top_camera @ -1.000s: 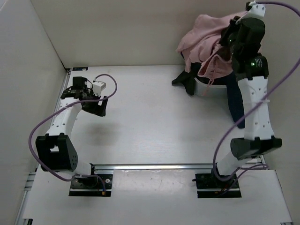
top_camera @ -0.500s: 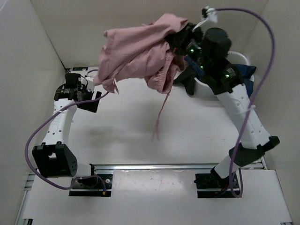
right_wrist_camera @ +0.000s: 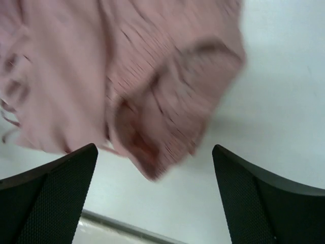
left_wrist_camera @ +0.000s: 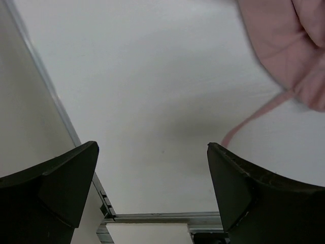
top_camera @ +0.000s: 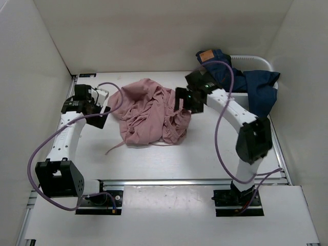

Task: Fold and stack the trousers
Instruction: Grab the trousers from the pile, then flatten the trousers out

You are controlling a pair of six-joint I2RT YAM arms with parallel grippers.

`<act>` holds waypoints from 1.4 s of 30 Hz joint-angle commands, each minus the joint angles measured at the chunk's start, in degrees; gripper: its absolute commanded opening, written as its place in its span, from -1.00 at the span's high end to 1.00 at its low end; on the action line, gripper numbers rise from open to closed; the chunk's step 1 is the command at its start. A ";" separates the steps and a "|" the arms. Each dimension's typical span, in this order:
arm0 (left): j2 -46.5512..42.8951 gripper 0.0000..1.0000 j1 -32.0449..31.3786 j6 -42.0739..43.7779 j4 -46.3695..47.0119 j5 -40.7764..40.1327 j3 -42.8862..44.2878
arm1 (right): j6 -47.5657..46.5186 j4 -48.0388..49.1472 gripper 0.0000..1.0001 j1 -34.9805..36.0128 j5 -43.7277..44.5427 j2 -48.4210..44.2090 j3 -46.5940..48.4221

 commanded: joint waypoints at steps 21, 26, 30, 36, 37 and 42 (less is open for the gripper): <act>14.22 -1.00 -24.40 -1.72 5.84 17.48 -4.92 | -9.86 14.37 -0.98 -3.08 -18.17 -16.78 -30.87; 20.08 -0.80 -26.34 -2.86 9.00 13.27 -7.31 | -11.09 19.19 -0.98 -0.54 -22.93 -18.03 -36.27; 23.18 0.31 -26.34 -4.00 9.01 12.03 -5.81 | -8.37 23.33 -0.98 0.52 -22.93 -12.08 -35.32; 20.64 0.72 -26.34 -4.01 9.01 9.40 -4.76 | -5.65 26.24 -0.95 0.52 -22.05 -2.66 -27.77; 19.33 0.72 -26.34 -4.01 9.01 9.39 -4.76 | -5.64 26.24 -0.85 0.52 -22.57 -1.86 -26.70; 14.58 0.72 -20.83 -4.01 9.01 6.16 -3.62 | -3.45 25.45 0.79 -0.18 -23.20 -1.32 -23.27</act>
